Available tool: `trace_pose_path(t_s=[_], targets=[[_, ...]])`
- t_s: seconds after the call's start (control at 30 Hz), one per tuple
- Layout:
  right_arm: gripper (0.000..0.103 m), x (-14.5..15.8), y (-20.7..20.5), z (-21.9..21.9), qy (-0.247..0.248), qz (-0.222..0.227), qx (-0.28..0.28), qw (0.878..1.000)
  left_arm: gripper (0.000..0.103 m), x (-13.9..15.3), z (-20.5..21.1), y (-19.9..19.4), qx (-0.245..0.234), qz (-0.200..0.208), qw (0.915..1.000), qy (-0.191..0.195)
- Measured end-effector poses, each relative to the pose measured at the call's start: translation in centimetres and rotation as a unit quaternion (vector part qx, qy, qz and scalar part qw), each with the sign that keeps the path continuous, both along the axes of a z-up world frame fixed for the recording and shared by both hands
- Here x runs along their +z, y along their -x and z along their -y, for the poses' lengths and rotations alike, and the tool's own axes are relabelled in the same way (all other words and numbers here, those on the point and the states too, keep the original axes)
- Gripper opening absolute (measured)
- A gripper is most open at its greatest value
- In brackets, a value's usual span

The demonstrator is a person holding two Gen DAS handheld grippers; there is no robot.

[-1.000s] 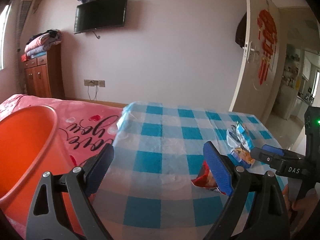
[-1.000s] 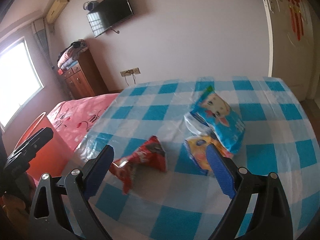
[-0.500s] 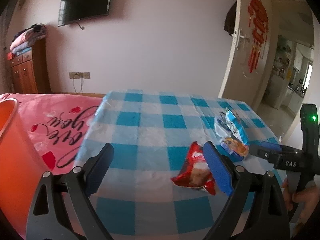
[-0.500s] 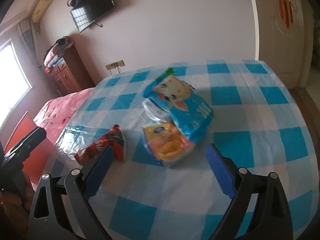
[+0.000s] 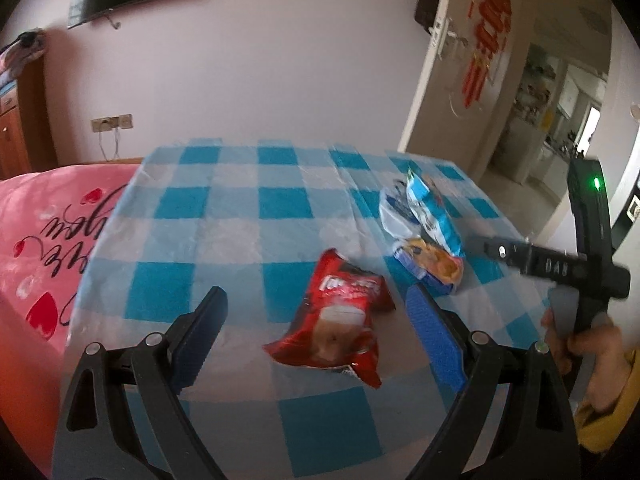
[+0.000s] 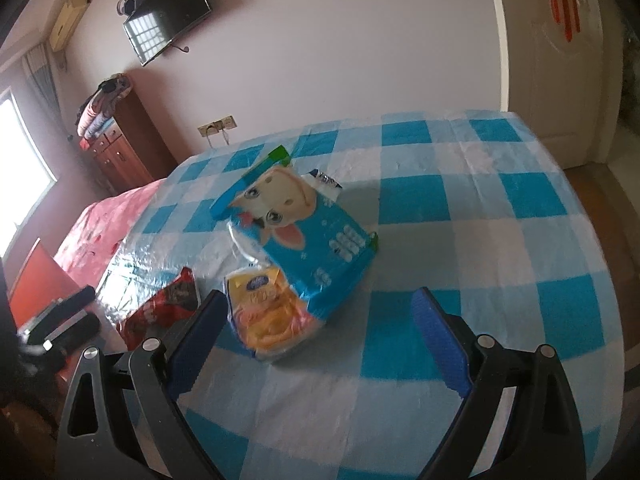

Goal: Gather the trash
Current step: 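Grasp the red milk-tea bag with the left tool while the right tool grasps the blue cartoon bag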

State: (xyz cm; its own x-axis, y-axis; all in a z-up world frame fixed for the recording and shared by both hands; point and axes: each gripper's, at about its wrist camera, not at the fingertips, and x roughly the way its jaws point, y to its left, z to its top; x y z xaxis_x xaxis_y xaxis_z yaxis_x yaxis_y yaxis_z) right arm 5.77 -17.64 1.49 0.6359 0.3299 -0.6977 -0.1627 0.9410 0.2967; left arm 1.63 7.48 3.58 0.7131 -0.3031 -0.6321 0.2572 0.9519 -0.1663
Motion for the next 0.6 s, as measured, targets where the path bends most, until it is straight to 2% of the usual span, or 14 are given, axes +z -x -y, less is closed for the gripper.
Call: trace_pose_path(t_s=[0.17,0.33,0.6], targets=[[0.092,-0.1,-2.3,0.2,0.006,0.005,0.019,1.0,0.091,-0.9,1.6,-1.2,-0.039,-0.022,0.9986,-0.027],[0.092,-0.2,-4.5,-0.3,0.01,0.01,0.047,0.999,0.091,-1.9,2.4,-2.2,-0.053,-0.046,0.9965,-0.047],[0.092,-0.3,-6.3,-1.5,0.019,0.02,0.088,0.996,0.091,-3.1,3.8,-3.4,-0.074,-0.061,0.9925,-0.076]])
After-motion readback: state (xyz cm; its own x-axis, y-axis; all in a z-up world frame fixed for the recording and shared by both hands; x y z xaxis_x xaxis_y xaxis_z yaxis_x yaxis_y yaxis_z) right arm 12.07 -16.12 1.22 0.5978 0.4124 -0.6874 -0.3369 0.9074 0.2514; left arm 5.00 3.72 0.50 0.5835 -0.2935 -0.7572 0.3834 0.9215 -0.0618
